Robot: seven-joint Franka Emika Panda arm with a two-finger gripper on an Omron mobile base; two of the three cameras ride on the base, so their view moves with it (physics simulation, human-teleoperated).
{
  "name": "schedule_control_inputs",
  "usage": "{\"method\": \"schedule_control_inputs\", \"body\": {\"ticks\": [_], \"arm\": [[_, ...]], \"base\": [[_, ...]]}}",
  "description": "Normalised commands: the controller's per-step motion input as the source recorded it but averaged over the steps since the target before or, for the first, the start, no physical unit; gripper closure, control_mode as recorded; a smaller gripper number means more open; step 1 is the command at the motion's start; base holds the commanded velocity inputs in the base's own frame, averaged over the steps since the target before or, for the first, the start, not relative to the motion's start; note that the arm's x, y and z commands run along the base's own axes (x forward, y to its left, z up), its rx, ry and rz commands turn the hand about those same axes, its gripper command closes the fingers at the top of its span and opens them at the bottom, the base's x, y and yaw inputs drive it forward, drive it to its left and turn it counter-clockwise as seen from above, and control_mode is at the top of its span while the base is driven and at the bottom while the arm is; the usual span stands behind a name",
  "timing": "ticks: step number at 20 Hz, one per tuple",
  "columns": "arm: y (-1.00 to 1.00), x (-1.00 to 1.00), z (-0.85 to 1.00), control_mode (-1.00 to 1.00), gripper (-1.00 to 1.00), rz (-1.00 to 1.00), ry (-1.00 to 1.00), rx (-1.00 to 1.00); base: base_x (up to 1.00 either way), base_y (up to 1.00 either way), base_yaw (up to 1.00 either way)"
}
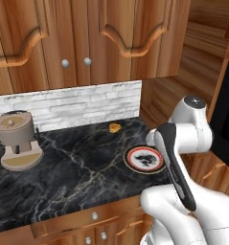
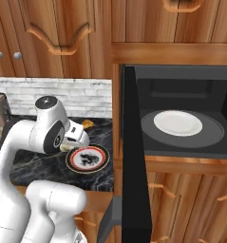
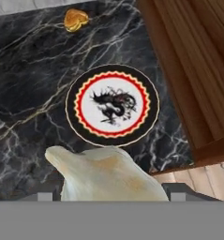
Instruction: Pick the garlic from the microwave and place it on plate located on the counter.
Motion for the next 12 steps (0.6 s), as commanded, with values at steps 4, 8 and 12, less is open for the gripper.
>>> {"method": "schedule_control_inputs", "body": {"ticks": [4, 8, 12], "arm": [[0.0, 0.58, -0.65, -1.0, 1.0, 0.0, 0.0, 0.0], [0.0, 0.57, -0.45, -1.0, 1.0, 0.0, 0.04, 0.0], [0.0, 0.53, -0.3, -1.0, 1.0, 0.0, 0.01, 0.0]], "base": [[0.0, 0.0, 0.0], [0.0, 0.0, 0.0], [0.0, 0.0, 0.0]]}}
